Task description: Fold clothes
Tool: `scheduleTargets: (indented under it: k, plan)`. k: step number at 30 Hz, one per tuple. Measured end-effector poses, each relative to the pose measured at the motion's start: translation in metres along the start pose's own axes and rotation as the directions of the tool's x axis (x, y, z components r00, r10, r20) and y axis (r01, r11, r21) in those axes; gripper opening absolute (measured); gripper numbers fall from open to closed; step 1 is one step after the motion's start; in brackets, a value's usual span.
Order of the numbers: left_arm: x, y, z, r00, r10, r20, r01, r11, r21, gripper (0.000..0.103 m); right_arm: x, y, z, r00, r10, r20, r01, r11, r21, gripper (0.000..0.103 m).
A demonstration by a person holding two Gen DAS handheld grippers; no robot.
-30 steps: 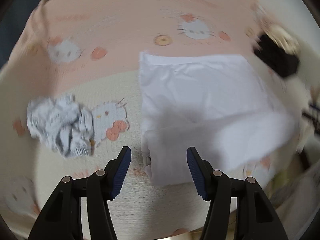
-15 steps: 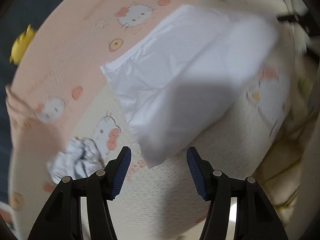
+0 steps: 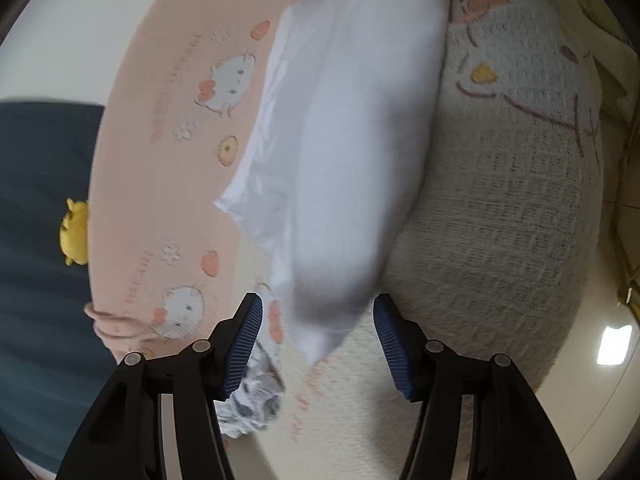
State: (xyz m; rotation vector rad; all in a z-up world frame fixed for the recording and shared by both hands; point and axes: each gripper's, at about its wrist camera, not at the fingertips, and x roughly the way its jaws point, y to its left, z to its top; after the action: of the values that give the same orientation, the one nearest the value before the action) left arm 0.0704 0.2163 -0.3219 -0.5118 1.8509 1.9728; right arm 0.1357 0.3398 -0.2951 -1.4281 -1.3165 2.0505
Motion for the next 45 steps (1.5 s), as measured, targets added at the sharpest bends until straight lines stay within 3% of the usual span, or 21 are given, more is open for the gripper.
scheduleTargets:
  k: [5, 15, 20, 21, 22, 24, 27, 29, 34, 38, 40, 42, 45]
  plan:
    - [0.005, 0.000, 0.003, 0.999, 0.037, 0.008, -0.037, 0.999, 0.003, 0.056, 0.005, 0.014, 0.004, 0.995, -0.093, 0.043, 0.097, 0.990, -0.106, 0.069]
    - [0.016, 0.000, 0.024, 0.996, 0.086, 0.014, -0.087, 0.996, 0.025, 0.056, 0.008, 0.033, 0.027, 0.958, -0.218, 0.187, 0.263, 0.926, -0.269, 0.073]
    - [0.012, -0.003, 0.021, 0.994, 0.105, 0.034, -0.105, 0.994, 0.008, 0.056, 0.009, 0.037, 0.022, 0.941, -0.252, 0.225, 0.306, 0.918, -0.254, 0.072]
    - [0.013, -0.003, 0.021, 0.994, 0.100, 0.038, -0.100, 0.995, -0.001, 0.056, 0.009, 0.036, 0.022, 0.944, -0.245, 0.222, 0.296, 0.924, -0.242, 0.068]
    - [0.013, -0.002, 0.021, 0.996, 0.084, 0.040, -0.084, 0.996, -0.013, 0.056, 0.009, 0.034, 0.022, 0.951, -0.224, 0.213, 0.271, 0.936, -0.227, 0.064]
    - [0.014, 0.000, 0.019, 0.998, 0.043, 0.037, -0.041, 0.998, -0.037, 0.052, 0.008, 0.027, 0.022, 0.970, -0.148, 0.192, 0.184, 0.965, -0.186, 0.047]
    - [0.015, -0.003, 0.018, 0.999, -0.022, 0.046, 0.024, 0.998, -0.053, 0.034, 0.010, 0.019, 0.023, 0.982, -0.079, 0.174, 0.102, 0.986, -0.130, 0.038]
    - [0.015, -0.008, 0.017, 0.997, -0.043, 0.057, 0.047, 0.997, -0.059, 0.019, 0.012, 0.013, 0.026, 0.987, -0.042, 0.156, 0.059, 0.992, -0.107, 0.035]
    - [0.016, -0.005, 0.019, 0.995, -0.088, 0.052, 0.094, 0.988, -0.124, 0.015, 0.017, -0.011, 0.036, 0.989, 0.097, 0.115, -0.094, 0.995, -0.031, 0.032]
    - [0.021, 0.007, 0.020, 0.986, -0.153, 0.061, 0.161, 0.972, -0.169, 0.015, 0.021, -0.033, 0.044, 0.970, 0.225, 0.088, -0.228, 0.974, 0.017, 0.032]
    - [0.023, 0.012, 0.021, 0.980, -0.186, 0.065, 0.194, 0.966, -0.168, 0.015, 0.021, -0.030, 0.032, 0.955, 0.285, 0.079, -0.290, 0.956, 0.047, 0.032]
    - [0.025, 0.018, 0.021, 0.972, -0.225, 0.066, 0.233, 0.956, -0.177, 0.015, 0.021, -0.033, 0.031, 0.931, 0.359, 0.069, -0.364, 0.927, 0.090, 0.032]
    - [0.029, 0.031, 0.021, 0.948, -0.309, 0.075, 0.318, 0.917, -0.240, 0.016, 0.021, -0.039, 0.034, 0.884, 0.464, 0.055, -0.467, 0.872, 0.145, 0.032]
